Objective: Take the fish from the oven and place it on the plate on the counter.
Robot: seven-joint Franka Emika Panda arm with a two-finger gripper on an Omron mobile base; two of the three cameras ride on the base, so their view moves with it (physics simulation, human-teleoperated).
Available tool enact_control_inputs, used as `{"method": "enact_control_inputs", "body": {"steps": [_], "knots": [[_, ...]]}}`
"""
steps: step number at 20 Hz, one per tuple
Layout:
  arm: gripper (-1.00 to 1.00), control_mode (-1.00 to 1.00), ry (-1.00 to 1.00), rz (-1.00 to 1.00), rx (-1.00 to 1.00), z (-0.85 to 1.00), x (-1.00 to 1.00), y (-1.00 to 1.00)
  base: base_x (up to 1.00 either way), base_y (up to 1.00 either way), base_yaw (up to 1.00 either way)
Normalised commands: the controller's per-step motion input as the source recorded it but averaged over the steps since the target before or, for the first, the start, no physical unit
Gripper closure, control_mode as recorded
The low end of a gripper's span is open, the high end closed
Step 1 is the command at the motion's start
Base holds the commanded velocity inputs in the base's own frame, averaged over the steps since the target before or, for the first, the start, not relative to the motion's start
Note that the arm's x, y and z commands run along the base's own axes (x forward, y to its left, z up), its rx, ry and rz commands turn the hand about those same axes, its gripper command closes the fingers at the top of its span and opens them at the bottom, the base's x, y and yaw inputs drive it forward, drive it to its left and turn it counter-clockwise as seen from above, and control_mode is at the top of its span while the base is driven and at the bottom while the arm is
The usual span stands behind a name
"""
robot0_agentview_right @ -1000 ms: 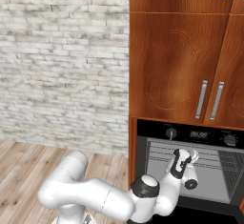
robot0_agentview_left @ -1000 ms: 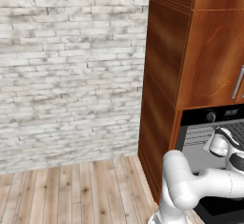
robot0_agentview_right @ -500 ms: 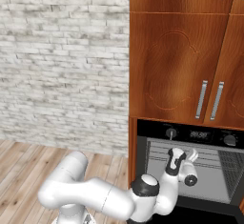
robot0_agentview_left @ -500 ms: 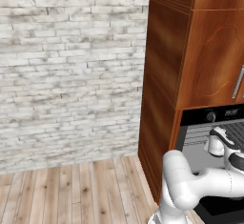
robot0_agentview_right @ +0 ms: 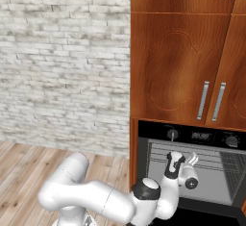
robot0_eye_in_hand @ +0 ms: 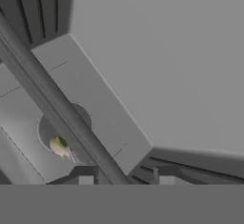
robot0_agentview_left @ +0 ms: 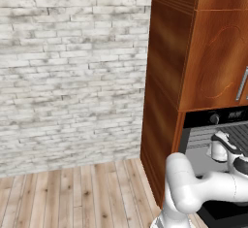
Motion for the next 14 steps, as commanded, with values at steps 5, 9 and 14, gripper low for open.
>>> {"method": "enact_control_inputs", "body": {"steps": [5, 9, 14], "knots": [[1.00, -1.00, 0.00, 0.00, 0.08, -0.34, -0.39, -0.03, 0.00, 0.00, 0.00], [1.00, -1.00, 0.00, 0.00, 0.08, -0.30, -0.46, -0.06, 0.00, 0.00, 0.00], [1.00, -1.00, 0.00, 0.00, 0.08, -0.28, -0.58, -0.09, 0.00, 0.00, 0.00]]}}
